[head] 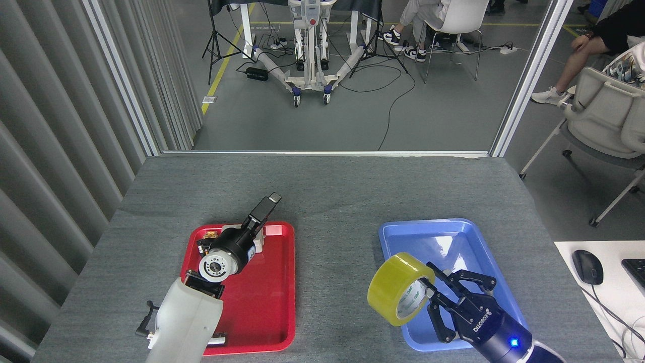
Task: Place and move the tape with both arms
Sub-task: 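Lower the tape roll into the blue tray with the right gripper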
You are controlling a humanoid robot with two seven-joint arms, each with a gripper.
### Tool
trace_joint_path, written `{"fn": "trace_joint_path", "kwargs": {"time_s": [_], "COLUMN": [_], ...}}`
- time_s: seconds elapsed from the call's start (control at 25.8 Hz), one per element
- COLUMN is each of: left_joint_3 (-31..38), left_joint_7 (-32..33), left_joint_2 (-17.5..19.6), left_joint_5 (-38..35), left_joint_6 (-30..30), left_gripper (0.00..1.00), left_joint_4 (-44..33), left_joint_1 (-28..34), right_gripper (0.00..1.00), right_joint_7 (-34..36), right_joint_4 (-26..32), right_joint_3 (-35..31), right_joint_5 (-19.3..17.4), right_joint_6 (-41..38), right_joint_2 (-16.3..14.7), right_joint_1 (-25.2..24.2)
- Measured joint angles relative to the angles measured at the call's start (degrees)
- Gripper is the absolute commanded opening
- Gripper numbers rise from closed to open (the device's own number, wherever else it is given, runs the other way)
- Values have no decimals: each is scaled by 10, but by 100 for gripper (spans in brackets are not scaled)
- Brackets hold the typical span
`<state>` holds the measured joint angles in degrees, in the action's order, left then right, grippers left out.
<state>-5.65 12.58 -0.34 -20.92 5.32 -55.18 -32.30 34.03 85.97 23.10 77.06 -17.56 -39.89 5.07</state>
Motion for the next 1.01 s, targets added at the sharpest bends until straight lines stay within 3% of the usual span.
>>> {"fn": "trace_joint_path", "kwargs": {"time_s": [0.15,0.31,0.5,0.62,0.77,0.89,1.01], "left_joint_3": [8,8,9,10,12,13,13], "left_joint_7": [-81,-97,-109,-143,-210,-232,-240], "left_joint_2": [7,13,55,72,87,94,98], "left_joint_5": [2,4,4,0,-36,-152,-329], "left_joint_6": [0,4,82,157,202,189,132], "left_gripper": [99,99,99,99,99,99,99], "left_joint_4": [3,-3,-53,-60,-61,-62,-65], "left_joint_1": [9,26,65,85,101,105,106], "right_gripper": [0,0,0,0,0,0,0], "right_joint_7": [-145,-306,-457,-549,-647,-684,-696], "right_joint_4": [1,1,-13,-46,-127,-206,-292], "right_joint_3": [-47,-82,-120,-124,-116,-84,-36], "right_joint_5": [-108,-216,-315,-347,-362,-365,-366], "right_joint_6": [-6,0,43,79,121,130,131], "right_joint_2": [2,7,6,4,9,13,21], "right_joint_1": [-6,-5,8,39,102,164,233]}}
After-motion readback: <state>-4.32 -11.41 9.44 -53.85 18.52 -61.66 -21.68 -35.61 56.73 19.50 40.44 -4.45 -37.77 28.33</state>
